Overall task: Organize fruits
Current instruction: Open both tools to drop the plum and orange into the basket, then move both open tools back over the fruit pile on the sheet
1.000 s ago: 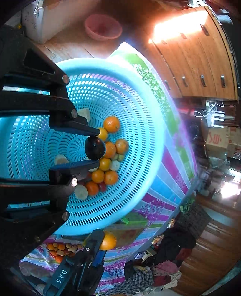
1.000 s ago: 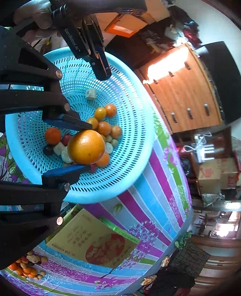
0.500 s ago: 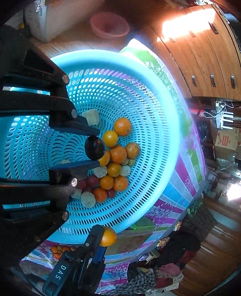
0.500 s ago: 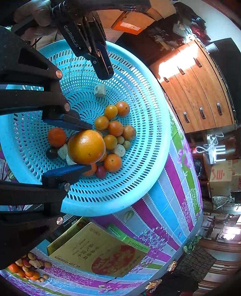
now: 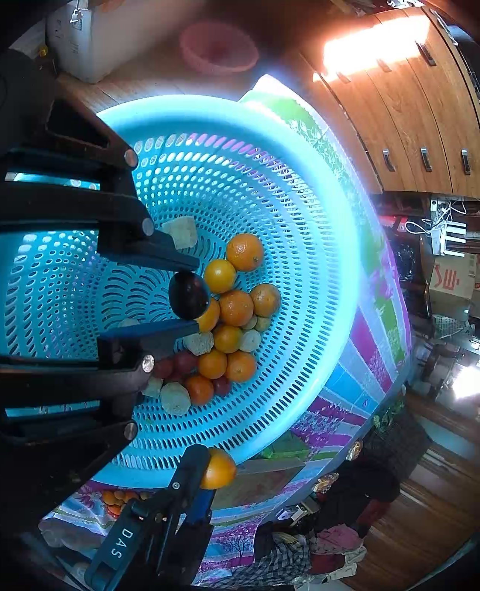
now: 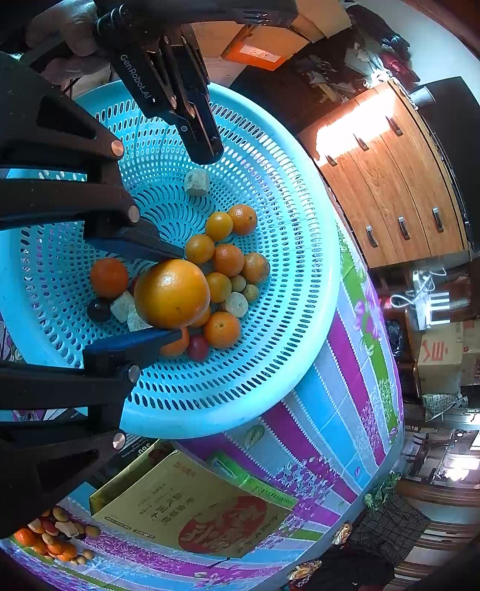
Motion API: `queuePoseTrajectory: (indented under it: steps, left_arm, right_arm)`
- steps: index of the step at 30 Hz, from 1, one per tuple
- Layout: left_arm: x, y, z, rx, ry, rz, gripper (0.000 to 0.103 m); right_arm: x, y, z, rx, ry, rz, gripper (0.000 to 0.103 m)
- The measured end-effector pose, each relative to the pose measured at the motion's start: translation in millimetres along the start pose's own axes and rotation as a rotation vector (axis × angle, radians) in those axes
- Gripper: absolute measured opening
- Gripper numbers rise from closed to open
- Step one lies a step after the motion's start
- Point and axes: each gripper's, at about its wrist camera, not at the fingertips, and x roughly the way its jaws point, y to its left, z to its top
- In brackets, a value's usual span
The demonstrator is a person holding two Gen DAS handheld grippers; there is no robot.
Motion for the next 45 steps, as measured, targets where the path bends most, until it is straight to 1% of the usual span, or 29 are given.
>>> queuePoseTrajectory:
  steps: [6, 13, 15, 16, 17, 19, 22, 27, 30, 31, 40, 45]
  left_arm:
    - [1.0, 1.3, 2.3, -0.001, 0.0, 0.005, 0.027]
    - [3.2, 0.2, 1.1, 0.0, 0.004, 0.029, 0.028]
    - [4.1, 1.0, 1.3, -0.002, 0.008, 0.029, 0.043]
    - [3.6, 1.5, 1.3, -0.005, 0.004, 0.031, 0.058]
    - [2.4, 2.1, 1.1, -0.008, -0.002, 0.029, 0.063]
    - [2.3, 2.1, 1.4, -0.009, -0.002, 0.033, 0.065]
    - [3.3, 2.6, 1.3, -0.013, -0.001, 0.04, 0.073]
    - [4.3, 6.6, -0.2, -0.028, 0.005, 0.047, 0.074]
    - [2.7, 5.6, 0.1, -0.029, 0.001, 0.048, 0.075]
    - [2.0, 5.1, -0.1, -0.027, -0.001, 0.047, 0.075]
    - [-6.9, -3.5, -1.4, -0.016, -0.021, 0.045, 0.075]
    - [-14.5, -12.4, -3.8, -0.001, -0.046, 0.037, 0.077]
  right_arm:
    - [1.1, 0.1, 0.5, -0.001, 0.002, 0.003, 0.039]
    - [2.0, -2.2, -0.8, 0.005, 0.006, 0.009, 0.039]
    - [3.1, -3.2, -1.3, 0.007, 0.012, 0.012, 0.04]
    - [3.7, -3.7, -1.6, 0.007, 0.016, 0.013, 0.044]
    - [3.6, -4.2, -1.9, 0.009, 0.014, 0.015, 0.052]
    - [2.2, -4.7, -2.2, 0.011, 0.004, 0.012, 0.054]
    - [0.9, -4.0, -2.1, 0.009, 0.001, 0.013, 0.054]
    - [-1.8, -7.0, -3.7, 0.019, -0.009, 0.009, 0.063]
    - [-4.0, -8.0, -4.2, 0.023, -0.014, 0.008, 0.064]
    - [-4.7, -8.0, -4.8, 0.022, -0.015, 0.008, 0.066]
    - [-19.0, -10.2, -11.4, 0.026, -0.044, 0.008, 0.066]
    - [-37.2, -10.7, -18.2, 0.022, -0.095, 0.013, 0.066]
